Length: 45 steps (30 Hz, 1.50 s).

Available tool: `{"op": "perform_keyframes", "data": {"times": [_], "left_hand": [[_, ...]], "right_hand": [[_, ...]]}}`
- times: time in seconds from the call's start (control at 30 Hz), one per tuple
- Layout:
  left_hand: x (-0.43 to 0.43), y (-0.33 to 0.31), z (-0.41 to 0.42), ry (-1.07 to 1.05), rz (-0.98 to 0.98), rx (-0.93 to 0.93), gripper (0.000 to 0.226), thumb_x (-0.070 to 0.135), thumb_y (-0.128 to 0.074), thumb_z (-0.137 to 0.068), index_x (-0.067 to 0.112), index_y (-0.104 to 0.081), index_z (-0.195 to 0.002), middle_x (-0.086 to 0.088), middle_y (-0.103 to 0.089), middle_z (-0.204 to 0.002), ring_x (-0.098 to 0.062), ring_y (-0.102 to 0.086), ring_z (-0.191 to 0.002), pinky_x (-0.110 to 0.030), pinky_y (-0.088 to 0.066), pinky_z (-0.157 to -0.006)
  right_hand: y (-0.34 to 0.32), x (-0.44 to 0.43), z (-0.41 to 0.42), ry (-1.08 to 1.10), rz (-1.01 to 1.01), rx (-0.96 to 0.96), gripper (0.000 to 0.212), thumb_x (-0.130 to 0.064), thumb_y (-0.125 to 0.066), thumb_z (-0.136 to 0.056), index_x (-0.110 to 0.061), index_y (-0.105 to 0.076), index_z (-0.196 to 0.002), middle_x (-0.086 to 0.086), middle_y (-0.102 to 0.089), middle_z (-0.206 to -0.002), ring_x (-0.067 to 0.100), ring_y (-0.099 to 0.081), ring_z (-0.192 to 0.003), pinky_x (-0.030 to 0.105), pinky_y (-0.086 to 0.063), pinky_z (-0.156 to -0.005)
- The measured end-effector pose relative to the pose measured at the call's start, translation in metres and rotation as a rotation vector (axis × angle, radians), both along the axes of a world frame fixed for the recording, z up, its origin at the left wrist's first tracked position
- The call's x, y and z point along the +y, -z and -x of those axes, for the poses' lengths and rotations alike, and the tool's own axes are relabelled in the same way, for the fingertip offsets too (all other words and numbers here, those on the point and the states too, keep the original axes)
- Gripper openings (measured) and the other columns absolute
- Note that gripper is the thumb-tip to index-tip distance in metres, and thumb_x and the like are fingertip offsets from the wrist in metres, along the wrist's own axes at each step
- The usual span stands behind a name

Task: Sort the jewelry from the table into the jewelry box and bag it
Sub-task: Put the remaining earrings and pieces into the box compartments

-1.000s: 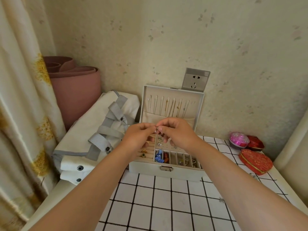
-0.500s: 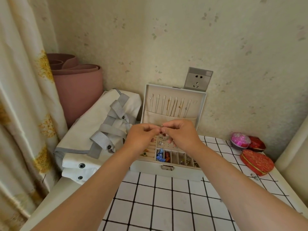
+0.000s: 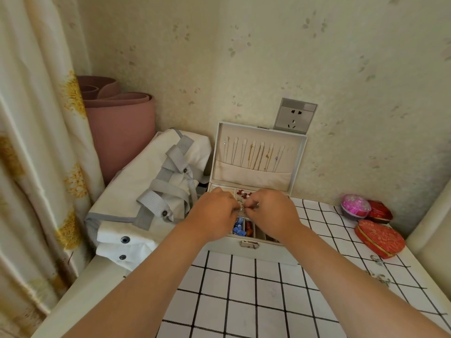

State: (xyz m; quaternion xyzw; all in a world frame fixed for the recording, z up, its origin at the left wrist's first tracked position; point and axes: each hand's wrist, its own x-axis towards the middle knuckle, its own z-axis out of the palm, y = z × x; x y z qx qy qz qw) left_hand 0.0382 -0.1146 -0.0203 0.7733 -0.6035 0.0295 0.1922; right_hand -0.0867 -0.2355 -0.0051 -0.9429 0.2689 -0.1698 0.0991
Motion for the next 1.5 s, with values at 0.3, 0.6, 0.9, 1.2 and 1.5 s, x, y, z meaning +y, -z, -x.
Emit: {"op": "perform_keyframes", "data": {"times": [0.3,0.6,0.9,1.2,1.5], "left_hand": [[-0.002,0.002,0.001,0.019,0.026,0.023,0.027,0.022,-0.048,-0.095,0.021,-0.071,-0.109,0.003,-0.065,-0.107,-0.018,-0.048,-0.102,-0.04,-0.045,-0.091],[-0.003,0.001,0.003,0.017,0.064,0.025,0.032,0.026,-0.048,-0.098,0.023,-0.064,-0.126,0.006,-0.061,-0.124,-0.015,-0.046,-0.117,-0.036,-0.042,-0.101],[-0.003,-0.003,0.008,0.079,0.034,0.034,0.032,0.025,-0.048,-0.099,0.024,-0.066,-0.126,0.01,-0.06,-0.126,-0.011,-0.045,-0.115,-0.032,-0.04,-0.101],[-0.005,-0.002,0.007,0.082,0.069,0.015,0.031,0.022,-0.051,-0.097,0.023,-0.069,-0.122,0.01,-0.062,-0.123,-0.013,-0.045,-0.115,-0.035,-0.041,-0.102],[-0.007,-0.023,0.004,-0.046,0.383,0.505,0.026,0.021,-0.064,-0.093,0.032,-0.067,-0.116,0.018,-0.068,-0.098,0.002,-0.06,-0.091,-0.012,-0.046,-0.082]], "right_hand": [[-0.001,0.002,0.003,-0.035,0.026,0.021,0.011,-0.025,-0.066,-0.088,-0.028,-0.073,-0.08,-0.011,-0.067,-0.088,0.011,-0.062,-0.083,0.033,-0.054,-0.073],[-0.023,-0.024,0.013,-0.009,-0.207,-0.107,0.013,-0.024,-0.062,-0.095,-0.028,-0.075,-0.092,-0.015,-0.071,-0.093,0.002,-0.063,-0.088,0.026,-0.051,-0.08],[-0.02,-0.037,0.025,0.047,-0.296,0.023,0.015,-0.022,-0.068,-0.087,-0.034,-0.073,-0.08,-0.017,-0.071,-0.088,0.001,-0.064,-0.087,0.032,-0.056,-0.085],[-0.014,-0.037,0.02,0.009,-0.3,0.097,0.013,-0.023,-0.079,-0.082,-0.029,-0.076,-0.071,-0.018,-0.072,-0.078,-0.002,-0.065,-0.082,0.032,-0.057,-0.084],[-0.042,-0.024,0.012,-0.047,-0.585,-0.325,0.01,-0.017,-0.08,-0.083,-0.019,-0.074,-0.09,0.001,-0.073,-0.087,-0.001,-0.057,-0.048,0.022,-0.051,-0.056]]}}
